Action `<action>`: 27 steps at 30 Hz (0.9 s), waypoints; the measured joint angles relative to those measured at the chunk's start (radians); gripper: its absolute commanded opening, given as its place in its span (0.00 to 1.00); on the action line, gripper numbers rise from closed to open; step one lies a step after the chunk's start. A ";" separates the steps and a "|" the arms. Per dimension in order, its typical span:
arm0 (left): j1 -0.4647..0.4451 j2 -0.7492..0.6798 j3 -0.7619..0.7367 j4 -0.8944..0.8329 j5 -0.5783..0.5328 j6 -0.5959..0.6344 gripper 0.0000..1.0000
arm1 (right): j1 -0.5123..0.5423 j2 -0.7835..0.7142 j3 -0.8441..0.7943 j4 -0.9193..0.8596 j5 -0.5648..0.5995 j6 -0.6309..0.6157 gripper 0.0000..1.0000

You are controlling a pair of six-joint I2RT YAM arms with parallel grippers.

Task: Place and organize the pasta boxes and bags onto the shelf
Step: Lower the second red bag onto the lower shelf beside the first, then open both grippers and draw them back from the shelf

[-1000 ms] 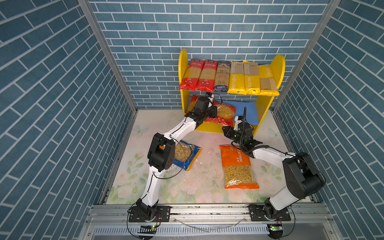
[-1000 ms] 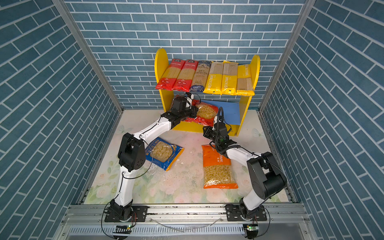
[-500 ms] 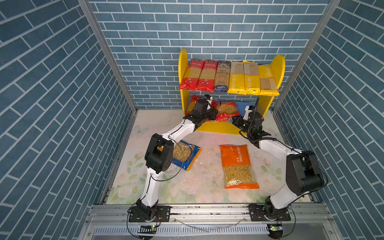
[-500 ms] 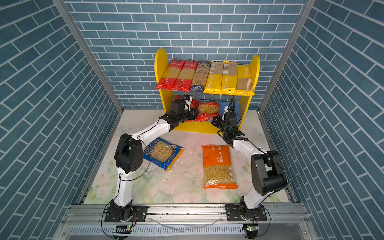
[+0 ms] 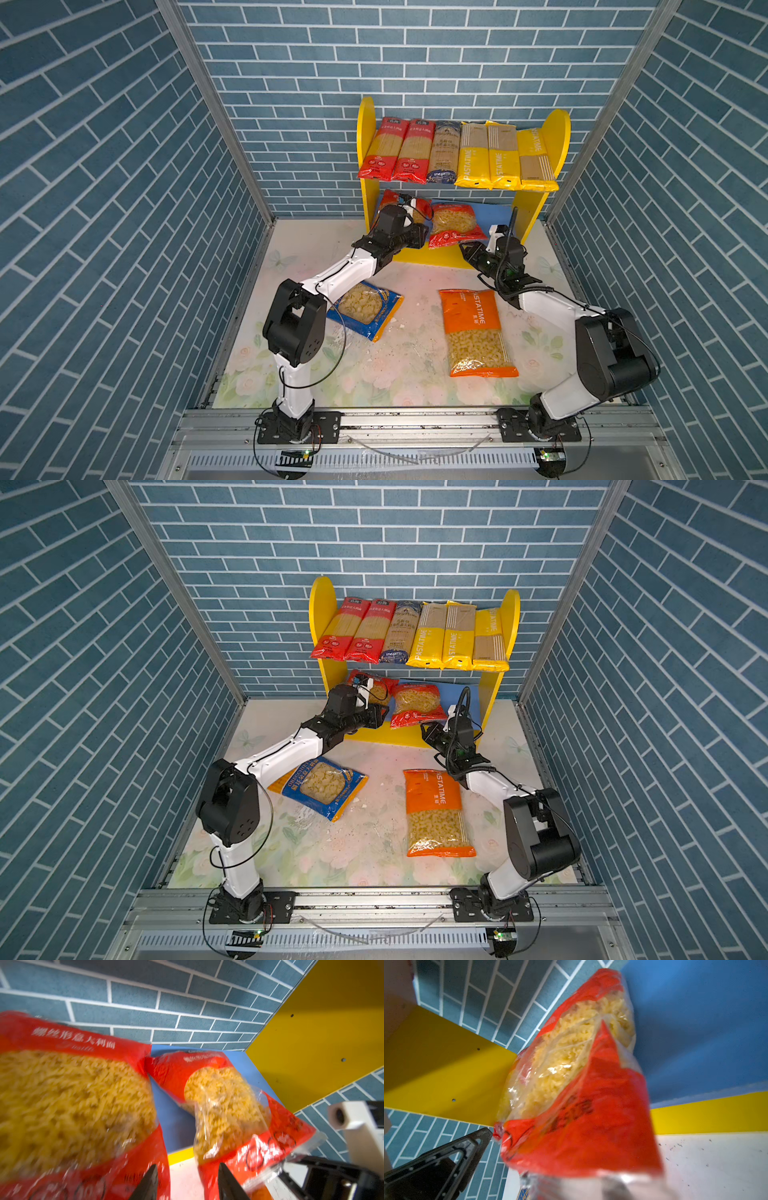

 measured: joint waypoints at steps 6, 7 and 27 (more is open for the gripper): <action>-0.018 -0.146 -0.179 0.026 -0.018 -0.013 0.48 | 0.000 -0.068 -0.044 0.040 -0.003 0.072 0.60; -0.023 -0.174 -0.206 0.033 -0.023 -0.016 0.48 | 0.002 -0.068 -0.044 0.053 -0.003 0.089 0.61; -0.092 -0.760 -0.661 0.033 -0.146 -0.129 0.50 | 0.102 0.177 0.145 0.072 0.073 0.340 0.01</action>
